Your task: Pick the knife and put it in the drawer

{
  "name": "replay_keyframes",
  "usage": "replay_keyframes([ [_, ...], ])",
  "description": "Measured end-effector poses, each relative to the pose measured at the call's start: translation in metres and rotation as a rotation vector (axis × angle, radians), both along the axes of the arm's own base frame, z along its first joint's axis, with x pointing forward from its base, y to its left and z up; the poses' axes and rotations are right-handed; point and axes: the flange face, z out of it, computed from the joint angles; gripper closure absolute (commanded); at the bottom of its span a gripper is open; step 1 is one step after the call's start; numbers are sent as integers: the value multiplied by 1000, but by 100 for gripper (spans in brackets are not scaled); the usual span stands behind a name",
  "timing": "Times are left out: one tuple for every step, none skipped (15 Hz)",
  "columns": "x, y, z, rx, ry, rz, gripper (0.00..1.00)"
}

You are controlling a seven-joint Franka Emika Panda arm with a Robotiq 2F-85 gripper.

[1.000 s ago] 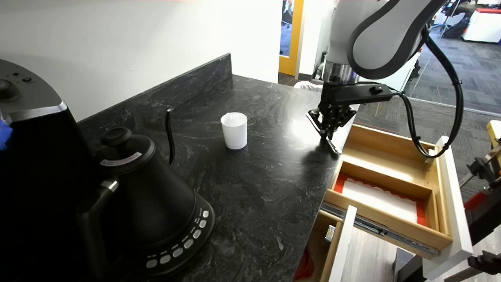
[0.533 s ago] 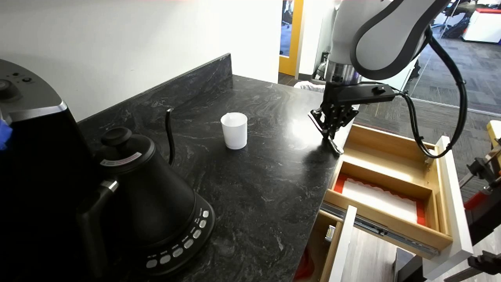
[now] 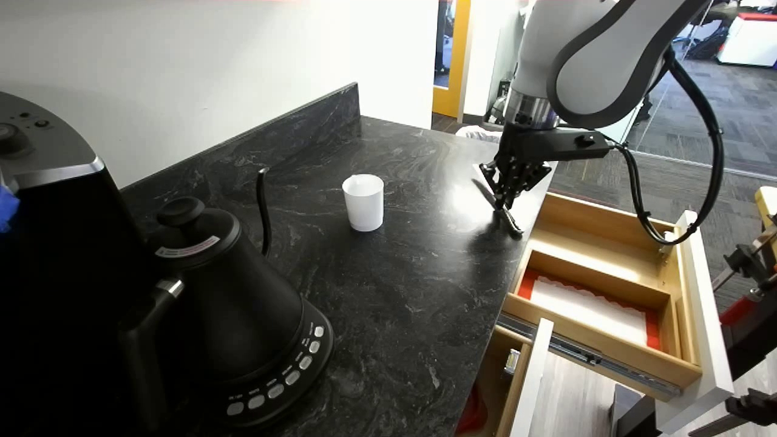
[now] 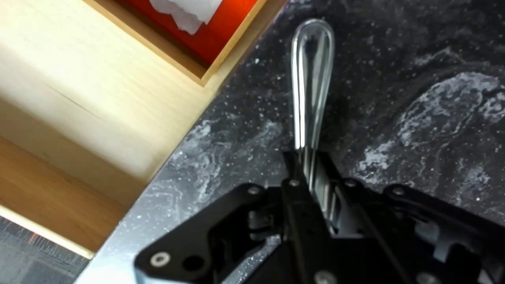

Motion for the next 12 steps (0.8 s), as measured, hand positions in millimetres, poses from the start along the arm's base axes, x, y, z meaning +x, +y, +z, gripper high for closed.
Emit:
replay_keyframes([
  [0, 0, 0, 0, 1, 2, 93],
  [-1, 1, -1, 0, 2, 4, 93],
  [-1, 1, -1, 0, 3, 8, 93],
  [-1, 2, -1, 0, 3, 14, 93],
  [-1, 2, -1, -1, 1, 19, 93],
  [0, 3, 0, -2, -5, 25, 93],
  [0, 3, 1, -3, -14, 29, 93],
  [1, 3, 2, -6, -26, 33, 93],
  [2, 2, 3, -9, -37, 37, 93],
  [3, 2, 3, -11, -45, 39, 93],
  [3, 2, 4, -13, -52, 40, 93],
  [3, 2, 4, -13, -54, 41, 93],
])
